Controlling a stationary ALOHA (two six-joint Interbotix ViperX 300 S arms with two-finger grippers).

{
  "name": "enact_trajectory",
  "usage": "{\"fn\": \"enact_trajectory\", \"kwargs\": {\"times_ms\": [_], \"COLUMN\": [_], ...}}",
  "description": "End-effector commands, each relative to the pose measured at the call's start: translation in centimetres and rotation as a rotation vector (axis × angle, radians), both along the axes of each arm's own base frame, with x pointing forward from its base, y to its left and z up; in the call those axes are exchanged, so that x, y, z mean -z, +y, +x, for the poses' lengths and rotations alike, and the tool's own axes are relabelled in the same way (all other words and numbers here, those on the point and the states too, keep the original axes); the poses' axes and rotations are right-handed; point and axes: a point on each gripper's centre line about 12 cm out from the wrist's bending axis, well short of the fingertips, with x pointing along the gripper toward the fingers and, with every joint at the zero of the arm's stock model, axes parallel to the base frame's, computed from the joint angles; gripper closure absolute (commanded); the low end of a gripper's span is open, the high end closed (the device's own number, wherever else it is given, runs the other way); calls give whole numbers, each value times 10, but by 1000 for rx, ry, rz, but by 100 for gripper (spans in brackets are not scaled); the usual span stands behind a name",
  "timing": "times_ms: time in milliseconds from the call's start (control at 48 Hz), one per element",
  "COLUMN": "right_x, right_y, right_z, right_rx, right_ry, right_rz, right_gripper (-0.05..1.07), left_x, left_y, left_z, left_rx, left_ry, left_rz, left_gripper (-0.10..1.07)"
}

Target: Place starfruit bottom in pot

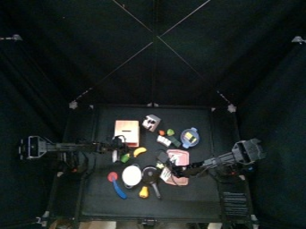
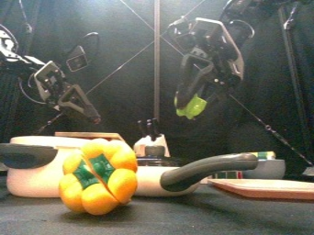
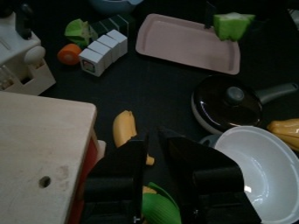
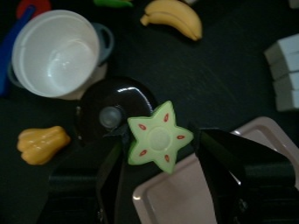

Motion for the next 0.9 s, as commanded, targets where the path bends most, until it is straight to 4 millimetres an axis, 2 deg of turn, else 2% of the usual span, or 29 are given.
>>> {"fn": "enact_trajectory", "kwargs": {"times_ms": [0, 333, 562, 875], "right_x": [-16, -14, -5, 13], "right_y": [9, 28, 37, 33], "right_z": [18, 62, 94, 115], "right_rx": [-54, -169, -224, -222], "right_ry": [-82, -166, -191, -178], "right_rz": [12, 21, -14, -24], "right_gripper": [20, 20, 20, 19], "left_x": [-5, -4, -4, -4], "left_y": [3, 3, 3, 3], "left_z": [2, 1, 1, 1], "left_rx": [-13, -16, -16, -16], "left_ry": [-18, -18, -16, -16], "left_rz": [-4, -8, -8, -8], "left_gripper": [35, 35, 35, 35]}}
